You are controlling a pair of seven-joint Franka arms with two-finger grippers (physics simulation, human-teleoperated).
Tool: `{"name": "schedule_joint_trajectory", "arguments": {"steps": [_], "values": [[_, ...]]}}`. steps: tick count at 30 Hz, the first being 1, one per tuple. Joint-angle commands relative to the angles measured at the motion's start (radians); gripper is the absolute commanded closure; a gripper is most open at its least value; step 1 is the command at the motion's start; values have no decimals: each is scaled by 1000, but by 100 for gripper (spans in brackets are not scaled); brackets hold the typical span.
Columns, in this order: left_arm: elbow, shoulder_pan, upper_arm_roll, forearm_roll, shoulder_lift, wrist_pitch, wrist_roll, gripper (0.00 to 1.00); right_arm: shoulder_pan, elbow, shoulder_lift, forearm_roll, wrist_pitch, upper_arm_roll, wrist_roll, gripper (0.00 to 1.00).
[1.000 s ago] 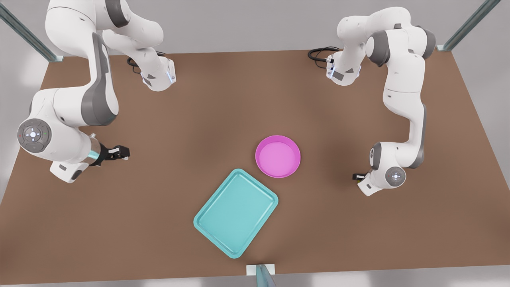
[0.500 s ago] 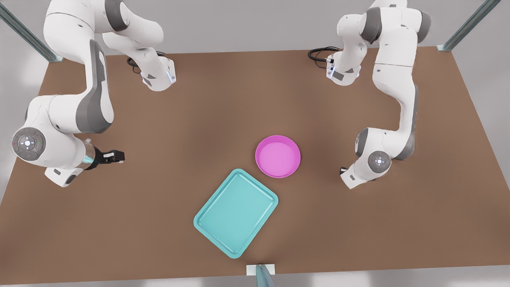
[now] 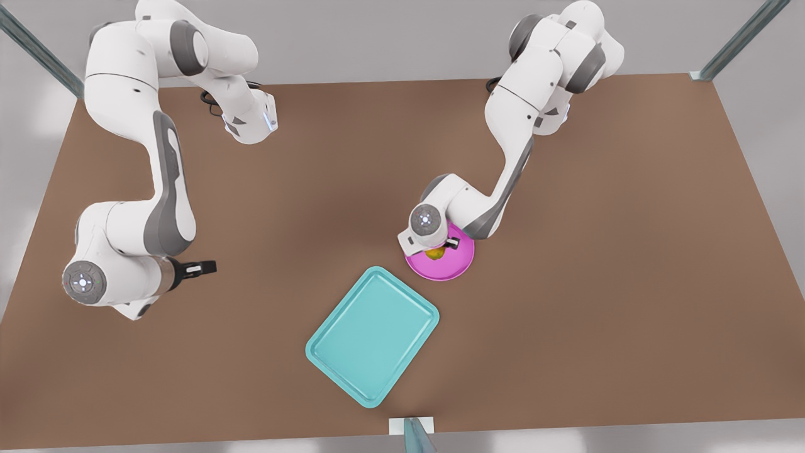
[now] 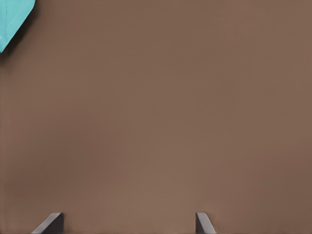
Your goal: Place the orange on the plate with the left arm and the plate on the tray with the right arm
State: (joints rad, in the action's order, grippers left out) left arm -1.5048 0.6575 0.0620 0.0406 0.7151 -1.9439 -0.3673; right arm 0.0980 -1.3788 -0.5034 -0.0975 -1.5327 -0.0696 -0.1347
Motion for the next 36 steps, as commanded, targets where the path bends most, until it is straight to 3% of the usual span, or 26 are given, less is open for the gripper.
{"name": "schedule_joint_trajectory", "arguments": {"steps": [1, 3, 4, 5, 7, 8, 9, 10, 11, 12, 16, 30, 31, 34, 36], "values": [[-3, -3, -11, 10, -11, 86, -329, 0, 42, -77, -3, -178, -210, 2, 4, 0], [8, -3, -115, -14, -155, 362, -173, 0, 143, -118, -43, -289, -375, 7, 113, 0], [14, -3, -232, -63, -285, 505, -38, 0, 195, -118, -60, -314, -405, 10, 174, 0], [139, -3, -338, -80, -315, 664, 88, 0, 249, -121, -73, -347, -429, 10, 227, 0], [316, -26, -508, -145, -316, 795, 229, 0, 382, -129, -132, -436, -544, 10, 325, 0], [385, -94, -522, -160, -329, 844, 271, 0, 456, -128, -168, -461, -648, 10, 411, 0], [385, -381, -238, -154, -407, 849, 280, 0, 497, -129, -201, -482, -736, 10, 451, 0], [330, -535, -93, -142, -489, 732, 291, 0, 542, -129, -231, -533, -802, 10, 457, 0], [163, -536, -87, -85, -604, 562, 344, 0, 580, -129, -251, -576, -848, 10, 461, 0], [156, -523, -80, -18, -579, 534, 372, 0, 621, -129, -273, -593, -908, 10, 487, 0], [212, -524, -91, 18, -562, 612, 380, 0, 658, -275, -204, -597, -1060, 65, 498, 0], [222, -532, -91, 5, -569, 622, 378, 0, 657, -241, -299, -588, -1058, 114, 483, 0], [224, -530, -91, 7, -571, 622, 378, 0, 655, -241, -300, -588, -1058, 114, 481, 12], [222, -530, -90, 7, -572, 622, 378, 0, 648, -241, -300, -588, -1043, 116, 468, 69], [221, -530, -90, 7, -574, 623, 378, 0, 648, -240, -300, -588, -1041, 116, 468, 76]]}}
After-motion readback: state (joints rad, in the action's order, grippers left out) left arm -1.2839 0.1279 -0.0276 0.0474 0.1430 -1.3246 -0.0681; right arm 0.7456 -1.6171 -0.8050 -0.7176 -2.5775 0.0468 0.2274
